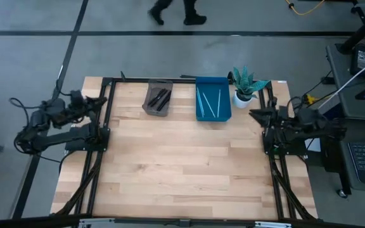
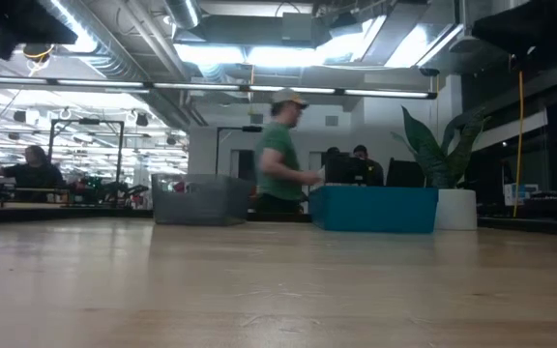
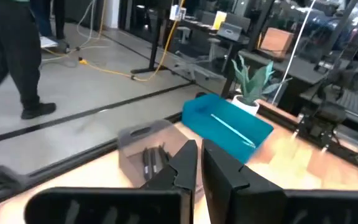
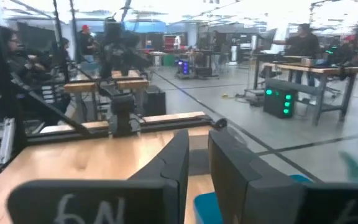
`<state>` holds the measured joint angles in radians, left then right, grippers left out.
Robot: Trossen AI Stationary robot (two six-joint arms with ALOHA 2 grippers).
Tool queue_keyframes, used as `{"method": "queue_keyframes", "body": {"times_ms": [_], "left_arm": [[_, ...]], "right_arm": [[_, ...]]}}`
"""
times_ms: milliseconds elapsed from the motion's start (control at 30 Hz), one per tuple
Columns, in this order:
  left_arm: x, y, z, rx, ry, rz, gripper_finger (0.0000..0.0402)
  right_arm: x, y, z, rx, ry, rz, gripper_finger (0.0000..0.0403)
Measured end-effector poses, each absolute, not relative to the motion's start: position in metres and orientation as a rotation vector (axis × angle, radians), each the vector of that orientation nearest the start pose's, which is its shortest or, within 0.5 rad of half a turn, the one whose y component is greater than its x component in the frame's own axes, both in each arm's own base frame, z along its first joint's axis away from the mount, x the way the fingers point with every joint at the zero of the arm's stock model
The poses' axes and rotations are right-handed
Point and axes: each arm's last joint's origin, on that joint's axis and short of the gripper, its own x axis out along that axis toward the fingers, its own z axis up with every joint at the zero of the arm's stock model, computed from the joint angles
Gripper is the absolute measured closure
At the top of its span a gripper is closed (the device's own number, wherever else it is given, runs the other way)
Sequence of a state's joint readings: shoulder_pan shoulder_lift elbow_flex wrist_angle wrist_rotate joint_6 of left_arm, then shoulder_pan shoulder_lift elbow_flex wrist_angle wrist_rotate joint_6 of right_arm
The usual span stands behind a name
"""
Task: Sort pens & pencils
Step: Return to Home Position
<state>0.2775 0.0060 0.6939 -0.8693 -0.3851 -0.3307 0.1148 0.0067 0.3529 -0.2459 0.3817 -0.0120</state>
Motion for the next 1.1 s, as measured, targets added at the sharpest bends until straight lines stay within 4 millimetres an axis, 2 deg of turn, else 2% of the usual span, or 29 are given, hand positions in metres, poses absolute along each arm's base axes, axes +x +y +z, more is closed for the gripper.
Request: {"method": "queue_keyframes", "body": {"times_ms": [233, 300, 400, 500, 567, 633, 933, 1100], "left_arm": [[0.017, 0.014, 0.275, -0.318, 0.08, 0.605, 0.0395], [0.019, 0.014, 0.276, -0.316, 0.051, 0.582, 0.0398], [0.028, 0.015, 0.269, -0.33, 0.044, 0.544, 0.0401], [0.047, 0.017, 0.263, -0.327, -0.078, 0.41, 0.0398], [0.059, 0.019, 0.25, -0.31, -0.104, 0.335, 0.0394], [0.066, 0.021, 0.235, -0.341, -0.067, 0.333, 0.0392], [0.086, 0.011, 0.206, -0.359, -0.108, 0.103, 0.0399], [0.094, 0.002, 0.181, -0.363, -0.058, 0.104, 0.0396]], "right_arm": [[0.08, 0.002, 0.214, 0.124, -0.022, -0.142, 0.034], [0.084, 0.003, 0.207, 0.132, -0.037, -0.114, 0.034], [0.089, 0.004, 0.196, 0.133, -0.043, -0.101, 0.034], [0.092, 0.004, 0.188, 0.139, -0.078, -0.095, 0.034], [0.095, 0.005, 0.181, 0.145, -0.095, -0.094, 0.034], [0.097, 0.005, 0.174, 0.162, -0.085, -0.094, 0.034], [0.097, 0.005, 0.171, 0.19, -0.07, -0.081, 0.034], [0.097, 0.008, 0.171, 0.181, -0.059, -0.04, 0.034]]}}
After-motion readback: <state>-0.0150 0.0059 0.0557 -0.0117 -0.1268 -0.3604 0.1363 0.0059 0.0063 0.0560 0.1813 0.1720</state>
